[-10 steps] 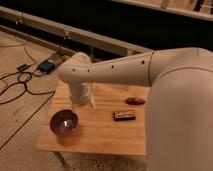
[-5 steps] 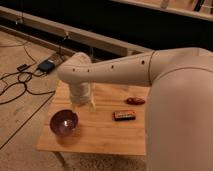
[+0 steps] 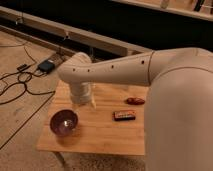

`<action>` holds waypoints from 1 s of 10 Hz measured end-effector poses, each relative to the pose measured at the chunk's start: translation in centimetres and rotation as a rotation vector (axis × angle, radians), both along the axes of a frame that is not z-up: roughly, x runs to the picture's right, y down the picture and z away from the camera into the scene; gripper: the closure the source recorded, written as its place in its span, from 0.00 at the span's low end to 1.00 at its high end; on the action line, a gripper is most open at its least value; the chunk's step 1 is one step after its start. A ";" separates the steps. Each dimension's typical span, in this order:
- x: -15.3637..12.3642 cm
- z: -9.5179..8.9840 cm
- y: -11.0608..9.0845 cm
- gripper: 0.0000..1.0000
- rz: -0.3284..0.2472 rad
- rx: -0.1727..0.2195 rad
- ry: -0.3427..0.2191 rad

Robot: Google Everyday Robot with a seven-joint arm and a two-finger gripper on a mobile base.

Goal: Push the ceramic bowl across the table

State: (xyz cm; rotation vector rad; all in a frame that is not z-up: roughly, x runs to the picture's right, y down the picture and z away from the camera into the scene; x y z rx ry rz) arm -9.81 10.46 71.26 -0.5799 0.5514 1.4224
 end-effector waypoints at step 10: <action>1.3 12.6 3.5 0.35 -0.117 -0.078 -0.055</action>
